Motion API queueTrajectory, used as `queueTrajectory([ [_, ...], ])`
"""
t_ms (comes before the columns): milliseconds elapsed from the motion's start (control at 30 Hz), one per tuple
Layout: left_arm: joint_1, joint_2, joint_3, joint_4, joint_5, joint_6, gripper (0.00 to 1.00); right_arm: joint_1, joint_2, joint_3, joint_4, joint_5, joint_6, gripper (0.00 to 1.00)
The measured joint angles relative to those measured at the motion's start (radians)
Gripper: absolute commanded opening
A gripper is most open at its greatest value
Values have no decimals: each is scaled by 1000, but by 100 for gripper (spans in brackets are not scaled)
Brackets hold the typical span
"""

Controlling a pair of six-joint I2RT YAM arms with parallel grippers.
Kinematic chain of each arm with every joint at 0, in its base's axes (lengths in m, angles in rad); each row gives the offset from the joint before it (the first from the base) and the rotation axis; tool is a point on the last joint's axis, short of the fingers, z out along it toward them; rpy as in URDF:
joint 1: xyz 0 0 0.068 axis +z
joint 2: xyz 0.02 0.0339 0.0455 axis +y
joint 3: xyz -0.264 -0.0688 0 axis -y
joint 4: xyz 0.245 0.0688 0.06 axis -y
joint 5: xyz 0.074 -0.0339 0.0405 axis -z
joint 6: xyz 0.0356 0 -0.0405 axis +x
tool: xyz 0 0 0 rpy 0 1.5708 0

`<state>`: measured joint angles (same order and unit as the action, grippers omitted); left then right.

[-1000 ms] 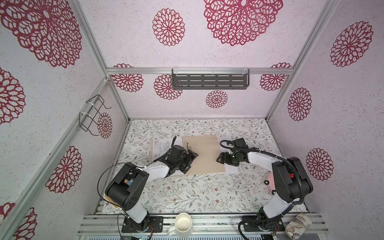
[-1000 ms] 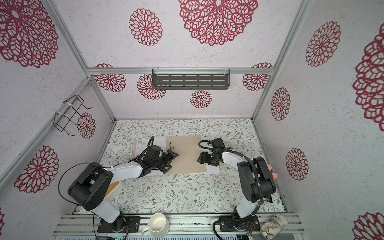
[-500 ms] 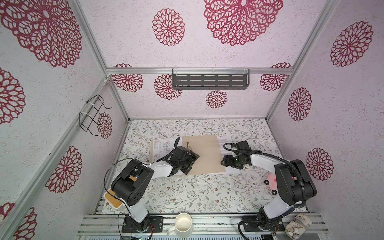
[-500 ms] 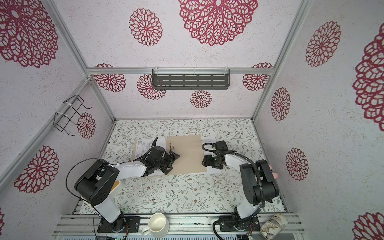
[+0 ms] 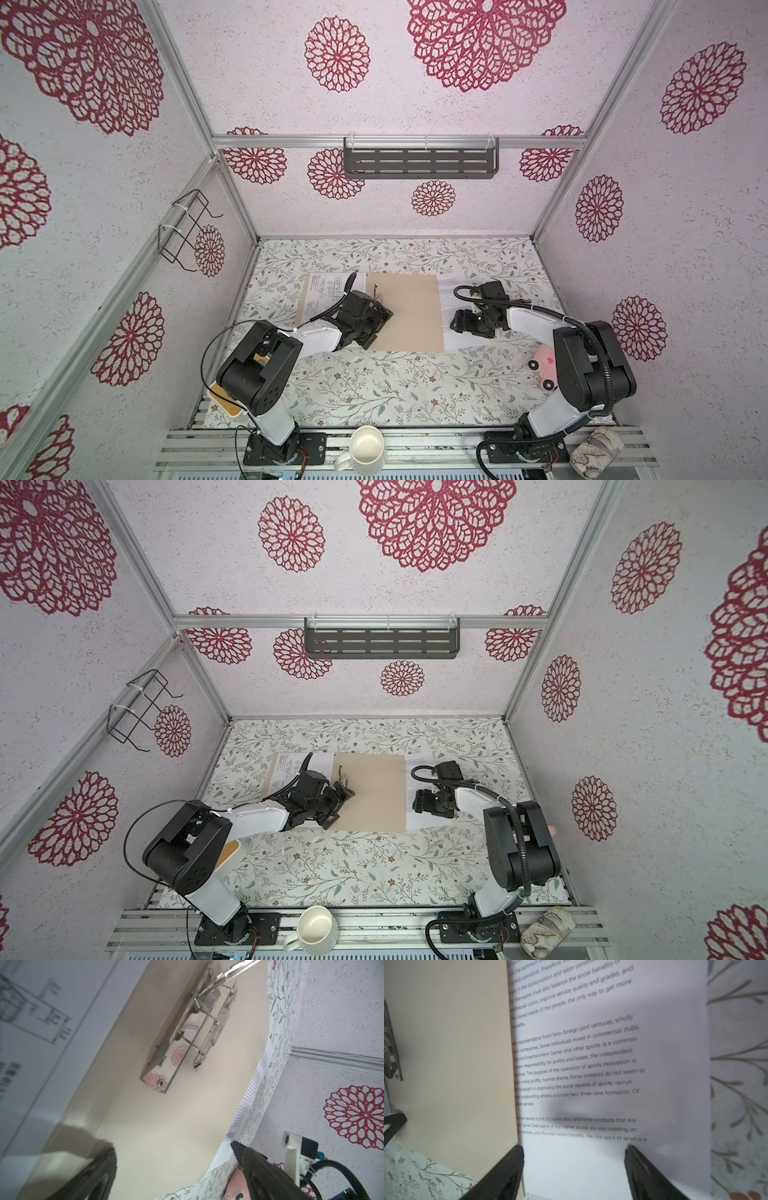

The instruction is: Put the files into the folder

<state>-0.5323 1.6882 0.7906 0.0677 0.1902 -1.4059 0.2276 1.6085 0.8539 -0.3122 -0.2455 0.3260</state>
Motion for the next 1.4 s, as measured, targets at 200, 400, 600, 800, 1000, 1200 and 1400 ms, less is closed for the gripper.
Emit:
queueTrajectory([
  [200,9,3,55,-84,-3,45,98,-1,-50,-38,-46,-1,9,79],
  [400,-35,55,183,-110,3,76,98,-1,-92,-11,-115,8,19,81],
  [600,-79,85,220,-111,18,78,98,-2,-92,33,-74,-7,60,80],
  [800,-112,122,222,-98,40,68,98,-2,-42,43,-29,-29,86,80],
  [1000,-122,185,242,-58,61,51,98,5,-6,29,3,-50,116,79],
  [1200,-116,237,294,-39,68,51,98,16,-11,-15,21,-55,121,78],
  [1400,-97,286,340,-8,75,52,98,23,-47,-68,59,-56,120,77],
])
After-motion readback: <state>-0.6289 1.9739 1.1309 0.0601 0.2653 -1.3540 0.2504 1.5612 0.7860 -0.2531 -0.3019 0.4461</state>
